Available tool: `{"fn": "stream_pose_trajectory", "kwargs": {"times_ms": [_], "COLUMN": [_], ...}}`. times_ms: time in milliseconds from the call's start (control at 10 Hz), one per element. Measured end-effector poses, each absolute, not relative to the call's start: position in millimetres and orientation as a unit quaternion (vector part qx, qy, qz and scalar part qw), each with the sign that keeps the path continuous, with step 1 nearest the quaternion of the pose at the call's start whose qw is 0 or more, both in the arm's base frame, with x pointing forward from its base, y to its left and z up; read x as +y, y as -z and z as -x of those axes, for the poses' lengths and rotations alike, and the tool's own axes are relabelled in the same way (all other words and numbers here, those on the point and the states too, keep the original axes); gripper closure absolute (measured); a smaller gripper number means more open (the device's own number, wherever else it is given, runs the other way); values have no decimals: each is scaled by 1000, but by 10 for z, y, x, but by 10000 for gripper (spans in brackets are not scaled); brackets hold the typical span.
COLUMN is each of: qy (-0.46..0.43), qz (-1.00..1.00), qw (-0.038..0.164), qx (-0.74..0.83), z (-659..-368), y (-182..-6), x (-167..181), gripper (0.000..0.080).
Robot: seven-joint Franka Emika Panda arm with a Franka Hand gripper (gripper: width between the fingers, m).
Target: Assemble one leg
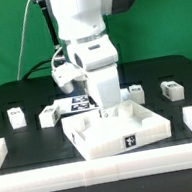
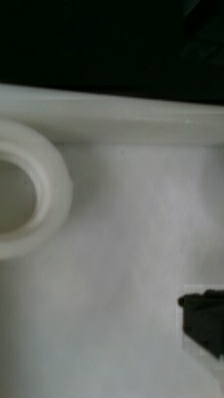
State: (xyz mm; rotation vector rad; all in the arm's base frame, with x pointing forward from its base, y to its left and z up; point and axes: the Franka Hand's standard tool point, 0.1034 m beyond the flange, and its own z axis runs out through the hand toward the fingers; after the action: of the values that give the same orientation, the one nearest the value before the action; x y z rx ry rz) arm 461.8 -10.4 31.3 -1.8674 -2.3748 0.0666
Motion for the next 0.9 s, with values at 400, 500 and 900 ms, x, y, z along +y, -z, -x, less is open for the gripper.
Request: {"fn": "stream_pose_trajectory", "kwargs": {"times_ms": [400, 500, 900], "qy": [-22, -24, -24], "qz": [621, 624, 630], "qw": [64, 68, 69], "qx": [-781, -778, -773], "z": [-4569, -4539, -4533], "y": [-208, -166, -160], "x": [-148, -171, -197], "gripper": [150, 150, 274]}}
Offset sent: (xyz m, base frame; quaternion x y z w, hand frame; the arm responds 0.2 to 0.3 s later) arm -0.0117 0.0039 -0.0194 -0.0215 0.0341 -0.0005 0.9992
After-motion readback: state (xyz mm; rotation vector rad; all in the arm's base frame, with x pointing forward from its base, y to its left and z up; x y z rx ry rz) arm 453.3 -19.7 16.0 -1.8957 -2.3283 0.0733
